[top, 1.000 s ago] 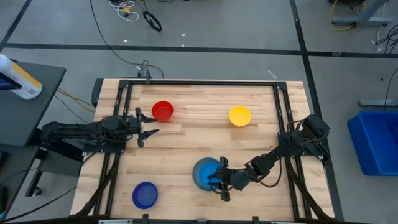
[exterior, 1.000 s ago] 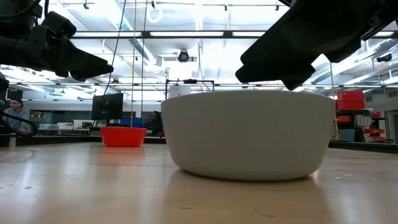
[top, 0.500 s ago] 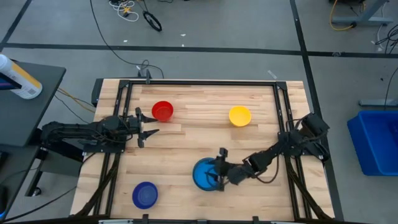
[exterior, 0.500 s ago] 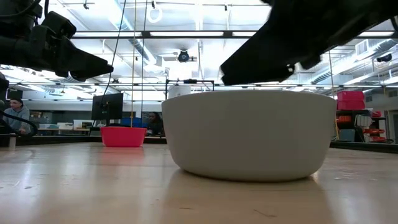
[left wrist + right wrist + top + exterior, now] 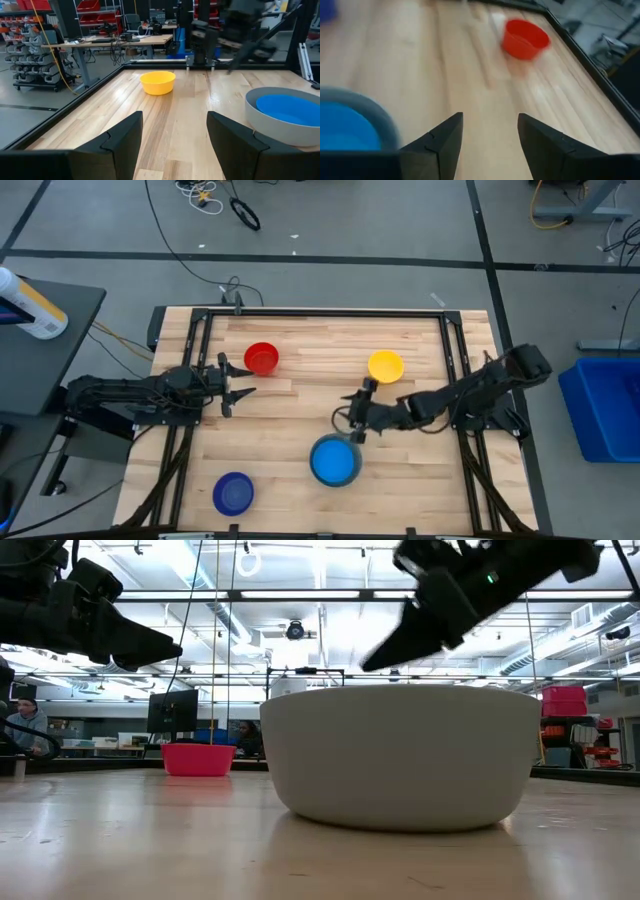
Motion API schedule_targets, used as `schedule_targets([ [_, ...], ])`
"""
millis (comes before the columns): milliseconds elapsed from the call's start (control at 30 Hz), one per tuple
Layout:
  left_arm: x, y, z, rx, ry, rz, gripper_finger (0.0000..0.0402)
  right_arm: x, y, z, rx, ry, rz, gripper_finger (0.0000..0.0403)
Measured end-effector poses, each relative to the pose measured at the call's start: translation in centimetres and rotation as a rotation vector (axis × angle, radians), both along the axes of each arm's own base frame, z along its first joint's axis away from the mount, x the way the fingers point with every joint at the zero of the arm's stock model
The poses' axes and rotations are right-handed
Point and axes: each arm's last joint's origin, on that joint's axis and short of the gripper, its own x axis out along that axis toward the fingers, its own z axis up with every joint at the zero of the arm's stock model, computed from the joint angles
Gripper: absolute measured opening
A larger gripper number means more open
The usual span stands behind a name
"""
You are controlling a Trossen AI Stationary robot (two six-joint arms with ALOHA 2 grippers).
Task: Nest bowls inside each other
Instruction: Stack the yellow bowl on top of the light blue bowl
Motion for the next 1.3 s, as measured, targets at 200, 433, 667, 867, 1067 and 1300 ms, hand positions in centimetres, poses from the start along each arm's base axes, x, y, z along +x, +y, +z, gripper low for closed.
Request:
schedule_targets([
  [200,0.0,0.0,-0.1,-0.001,0.007,0.000,0.0231,-4.7,-3.2,-1.4,0.048,0.016,-0.111,0.0204],
  [433,0.0,0.0,-0.1,0.000,0.005,0.004,0.0231,-8.9,-5.9,-3.1,0.164,-0.040,-0.167,0.0197],
  [667,0.0,0.0,-0.1,0.002,0.007,0.004,0.0231,-10.1,-8.0,-4.5,0.198,0.002,-0.225,0.0208],
  [867,0.0,0.0,-0.1,0.003,0.009,0.004,0.0231,-10.3,-9.6,-4.8,0.218,0.018,-0.240,0.0208],
  [1067,0.0,0.0,-0.1,0.007,0.013,0.004,0.0231,-10.4,-10.7,-4.9,0.226,0.027,-0.251,0.0202],
  [1300,0.0,0.0,-0.1,0.007,0.016,0.004,0.0231,-11.1,-11.7,-5.6,0.269,0.028,-0.254,0.0211],
])
